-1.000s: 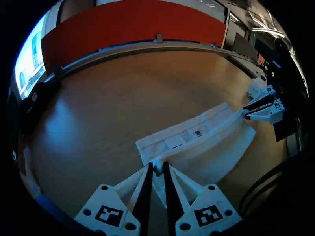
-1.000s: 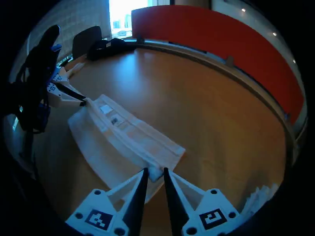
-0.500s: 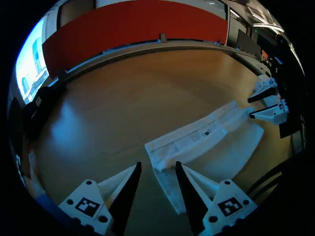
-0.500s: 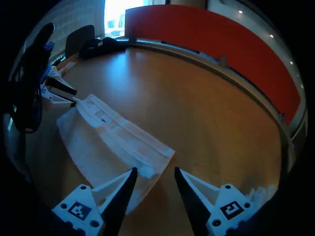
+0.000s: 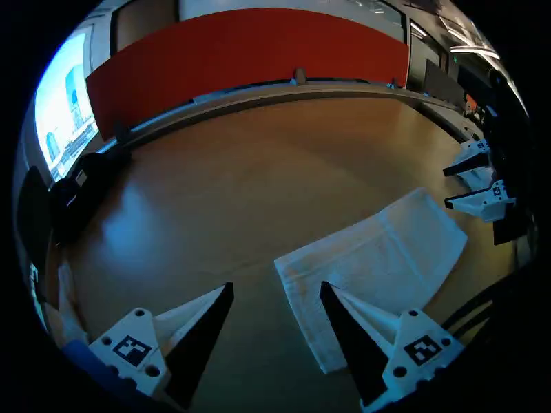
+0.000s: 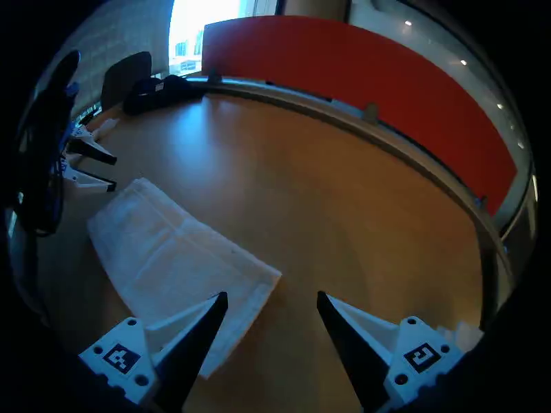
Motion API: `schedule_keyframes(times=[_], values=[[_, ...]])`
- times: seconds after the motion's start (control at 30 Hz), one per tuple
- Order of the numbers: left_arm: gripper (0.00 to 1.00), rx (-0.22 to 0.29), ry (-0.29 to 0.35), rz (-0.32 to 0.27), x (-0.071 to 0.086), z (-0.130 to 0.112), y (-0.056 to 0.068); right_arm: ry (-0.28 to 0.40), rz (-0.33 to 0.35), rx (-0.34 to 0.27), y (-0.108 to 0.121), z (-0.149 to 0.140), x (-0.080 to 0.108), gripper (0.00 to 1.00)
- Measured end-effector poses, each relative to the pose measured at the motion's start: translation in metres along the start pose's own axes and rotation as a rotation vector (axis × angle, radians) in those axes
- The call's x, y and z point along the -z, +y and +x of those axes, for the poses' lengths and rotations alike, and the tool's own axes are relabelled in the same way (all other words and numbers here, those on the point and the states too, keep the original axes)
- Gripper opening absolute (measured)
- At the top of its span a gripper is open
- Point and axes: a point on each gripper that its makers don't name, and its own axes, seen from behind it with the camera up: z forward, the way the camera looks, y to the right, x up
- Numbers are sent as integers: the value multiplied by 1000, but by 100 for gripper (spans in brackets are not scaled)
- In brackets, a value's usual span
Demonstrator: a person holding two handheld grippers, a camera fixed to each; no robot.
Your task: Fold towel
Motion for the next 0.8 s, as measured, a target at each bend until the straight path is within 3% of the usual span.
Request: schedule_keyframes(times=[0.4,0.8], values=[[93,11,1,-9,10,-5,4,3,14,11,-10,-5,12,100],[93,48,6,19,36,-27,3,10,16,-5,-21,-21,38,100]])
